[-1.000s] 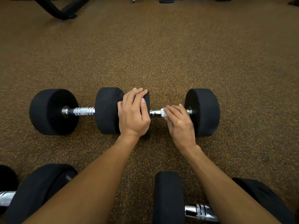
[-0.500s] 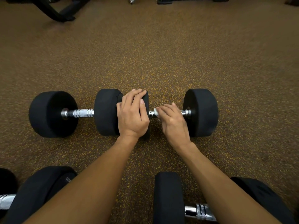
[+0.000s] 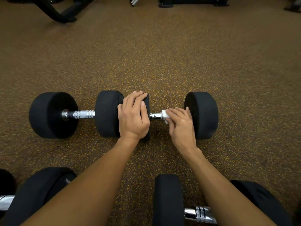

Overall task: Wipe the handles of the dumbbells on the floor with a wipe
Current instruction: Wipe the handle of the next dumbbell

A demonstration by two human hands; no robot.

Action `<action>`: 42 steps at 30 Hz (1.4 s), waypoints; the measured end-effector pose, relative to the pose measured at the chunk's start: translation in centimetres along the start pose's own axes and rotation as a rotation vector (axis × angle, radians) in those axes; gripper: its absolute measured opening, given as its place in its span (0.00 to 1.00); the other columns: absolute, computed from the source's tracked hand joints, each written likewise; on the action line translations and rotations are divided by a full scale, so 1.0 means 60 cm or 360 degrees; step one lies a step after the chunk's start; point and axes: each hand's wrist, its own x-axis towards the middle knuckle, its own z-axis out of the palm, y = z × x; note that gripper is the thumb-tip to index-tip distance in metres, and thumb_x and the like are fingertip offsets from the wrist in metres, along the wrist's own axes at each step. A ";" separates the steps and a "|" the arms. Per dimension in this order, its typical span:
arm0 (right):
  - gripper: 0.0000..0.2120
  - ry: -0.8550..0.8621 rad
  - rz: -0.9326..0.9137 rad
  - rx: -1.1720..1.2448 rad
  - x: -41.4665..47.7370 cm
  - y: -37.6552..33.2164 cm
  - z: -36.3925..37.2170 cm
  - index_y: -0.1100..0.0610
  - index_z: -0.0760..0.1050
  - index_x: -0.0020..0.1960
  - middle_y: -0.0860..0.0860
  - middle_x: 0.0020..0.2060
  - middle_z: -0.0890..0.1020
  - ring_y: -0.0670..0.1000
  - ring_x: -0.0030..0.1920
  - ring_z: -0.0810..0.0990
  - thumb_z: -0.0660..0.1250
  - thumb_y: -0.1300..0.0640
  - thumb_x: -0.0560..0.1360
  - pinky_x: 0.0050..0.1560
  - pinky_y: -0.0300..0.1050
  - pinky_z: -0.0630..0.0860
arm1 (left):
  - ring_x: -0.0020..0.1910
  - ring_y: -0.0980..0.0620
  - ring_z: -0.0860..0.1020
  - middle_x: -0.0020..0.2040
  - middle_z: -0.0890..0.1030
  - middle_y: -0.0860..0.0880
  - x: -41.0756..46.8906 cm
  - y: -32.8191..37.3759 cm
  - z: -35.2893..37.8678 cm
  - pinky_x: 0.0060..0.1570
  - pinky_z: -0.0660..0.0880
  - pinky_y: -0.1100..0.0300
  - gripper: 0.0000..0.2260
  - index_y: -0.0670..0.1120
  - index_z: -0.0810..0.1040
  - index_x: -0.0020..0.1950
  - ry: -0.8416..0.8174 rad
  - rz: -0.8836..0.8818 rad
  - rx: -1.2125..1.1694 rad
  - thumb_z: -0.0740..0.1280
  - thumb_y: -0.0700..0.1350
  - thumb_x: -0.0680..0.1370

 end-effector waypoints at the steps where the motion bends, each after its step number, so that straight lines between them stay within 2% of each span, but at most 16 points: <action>1: 0.17 -0.0013 0.0050 0.0005 0.000 0.000 -0.001 0.57 0.84 0.65 0.52 0.63 0.85 0.55 0.68 0.80 0.63 0.52 0.83 0.81 0.57 0.58 | 0.72 0.51 0.74 0.69 0.80 0.53 0.000 0.000 0.000 0.64 0.69 0.51 0.17 0.49 0.81 0.69 -0.0005 0.0000 0.0001 0.58 0.45 0.85; 5: 0.15 -0.0169 0.0162 -0.0034 0.004 -0.008 -0.008 0.56 0.83 0.67 0.50 0.65 0.84 0.56 0.69 0.78 0.66 0.57 0.82 0.81 0.58 0.59 | 0.72 0.50 0.74 0.69 0.80 0.53 0.001 0.002 -0.004 0.64 0.70 0.49 0.17 0.50 0.81 0.69 -0.0053 -0.0012 0.0006 0.57 0.46 0.86; 8: 0.15 -0.0230 0.0216 -0.0014 0.008 -0.012 -0.015 0.55 0.82 0.67 0.50 0.65 0.83 0.55 0.68 0.77 0.65 0.57 0.83 0.80 0.56 0.61 | 0.73 0.50 0.73 0.70 0.79 0.53 0.002 0.004 -0.007 0.64 0.70 0.48 0.17 0.50 0.80 0.70 -0.0107 -0.0036 0.0021 0.56 0.47 0.86; 12: 0.14 -0.0331 0.0280 0.0013 0.015 -0.025 -0.039 0.57 0.83 0.66 0.54 0.61 0.78 0.55 0.64 0.72 0.66 0.60 0.83 0.67 0.51 0.73 | 0.75 0.51 0.70 0.71 0.77 0.52 0.004 0.010 -0.017 0.66 0.69 0.47 0.18 0.50 0.78 0.71 -0.0226 -0.0058 0.0009 0.54 0.48 0.87; 15: 0.13 -0.0414 0.0276 -0.0045 0.022 -0.035 -0.055 0.59 0.83 0.63 0.54 0.57 0.74 0.56 0.60 0.71 0.66 0.64 0.81 0.61 0.53 0.75 | 0.77 0.52 0.68 0.73 0.75 0.53 0.008 0.015 -0.023 0.71 0.66 0.47 0.19 0.50 0.76 0.73 -0.0311 -0.0100 0.0009 0.53 0.49 0.87; 17: 0.16 -0.0492 0.0315 -0.0068 0.026 -0.042 -0.063 0.60 0.80 0.68 0.54 0.59 0.74 0.55 0.61 0.71 0.66 0.65 0.81 0.64 0.55 0.75 | 0.80 0.52 0.65 0.75 0.75 0.51 0.009 0.024 -0.028 0.77 0.61 0.48 0.19 0.47 0.75 0.75 -0.0329 -0.0096 0.0024 0.54 0.47 0.87; 20: 0.28 -0.0545 0.0383 -0.0018 0.029 -0.052 -0.083 0.62 0.70 0.79 0.56 0.69 0.75 0.57 0.70 0.70 0.67 0.68 0.80 0.74 0.54 0.69 | 0.81 0.52 0.65 0.75 0.75 0.49 -0.007 0.065 -0.040 0.82 0.58 0.50 0.19 0.43 0.75 0.75 -0.0262 0.0070 -0.0198 0.59 0.36 0.85; 22: 0.29 -0.0514 0.0429 0.0065 0.032 -0.061 -0.101 0.63 0.67 0.80 0.57 0.73 0.74 0.57 0.74 0.69 0.67 0.68 0.80 0.77 0.50 0.64 | 0.76 0.53 0.71 0.72 0.77 0.49 -0.024 0.102 -0.042 0.78 0.65 0.56 0.21 0.44 0.75 0.75 -0.0349 0.0063 -0.0476 0.60 0.31 0.83; 25: 0.28 -0.0463 0.0416 0.0107 0.036 -0.069 -0.131 0.62 0.70 0.79 0.56 0.74 0.74 0.55 0.76 0.70 0.68 0.68 0.80 0.77 0.43 0.62 | 0.69 0.52 0.75 0.69 0.78 0.50 -0.039 0.135 -0.026 0.71 0.71 0.58 0.22 0.46 0.75 0.74 -0.0510 -0.0168 -0.0647 0.60 0.31 0.83; 28: 0.23 -0.0376 0.0331 0.0078 0.046 -0.069 -0.170 0.59 0.77 0.73 0.53 0.70 0.79 0.52 0.71 0.76 0.70 0.67 0.79 0.71 0.34 0.63 | 0.71 0.49 0.73 0.72 0.76 0.48 -0.036 0.141 -0.003 0.74 0.70 0.54 0.22 0.46 0.74 0.76 -0.0635 -0.0404 -0.0608 0.61 0.32 0.83; 31: 0.19 -0.0278 0.0263 -0.0014 0.061 -0.054 -0.205 0.58 0.82 0.67 0.51 0.65 0.81 0.51 0.67 0.77 0.71 0.67 0.77 0.68 0.30 0.61 | 0.73 0.48 0.72 0.74 0.74 0.47 -0.031 0.135 0.017 0.74 0.66 0.55 0.21 0.44 0.73 0.77 -0.0756 -0.0442 -0.0448 0.61 0.35 0.84; 33: 0.17 -0.0246 0.0250 -0.0097 0.074 -0.036 -0.218 0.57 0.83 0.65 0.50 0.63 0.82 0.52 0.66 0.76 0.71 0.65 0.77 0.68 0.33 0.62 | 0.74 0.47 0.72 0.73 0.75 0.47 -0.028 0.129 0.032 0.76 0.64 0.54 0.19 0.43 0.74 0.77 -0.0803 -0.0424 -0.0331 0.62 0.38 0.85; 35: 0.15 -0.0258 0.0251 -0.0188 0.088 -0.012 -0.218 0.55 0.83 0.65 0.50 0.63 0.82 0.53 0.66 0.76 0.70 0.61 0.78 0.70 0.44 0.67 | 0.70 0.45 0.75 0.70 0.79 0.46 -0.026 0.121 0.051 0.79 0.64 0.48 0.16 0.42 0.78 0.72 -0.0792 -0.0355 -0.0271 0.63 0.38 0.85; 37: 0.14 -0.0271 0.0271 -0.0218 0.102 0.010 -0.210 0.53 0.83 0.65 0.49 0.63 0.82 0.54 0.66 0.75 0.70 0.56 0.80 0.70 0.53 0.70 | 0.65 0.44 0.78 0.65 0.81 0.45 -0.024 0.116 0.063 0.76 0.67 0.44 0.14 0.42 0.82 0.68 -0.0751 -0.0292 -0.0226 0.64 0.39 0.84; 39: 0.13 -0.0257 0.0301 -0.0165 0.115 0.026 -0.199 0.52 0.83 0.64 0.48 0.63 0.83 0.53 0.67 0.75 0.69 0.51 0.82 0.70 0.53 0.70 | 0.61 0.44 0.79 0.61 0.83 0.46 -0.020 0.113 0.072 0.72 0.70 0.44 0.13 0.44 0.83 0.66 -0.0717 -0.0246 -0.0192 0.65 0.40 0.84; 42: 0.12 -0.0163 0.0419 -0.0003 0.126 0.034 -0.181 0.50 0.84 0.62 0.46 0.61 0.84 0.51 0.66 0.75 0.67 0.48 0.83 0.66 0.43 0.65 | 0.57 0.43 0.80 0.57 0.83 0.47 -0.007 0.113 0.080 0.66 0.74 0.47 0.12 0.48 0.85 0.65 -0.0744 -0.0203 -0.0139 0.65 0.43 0.84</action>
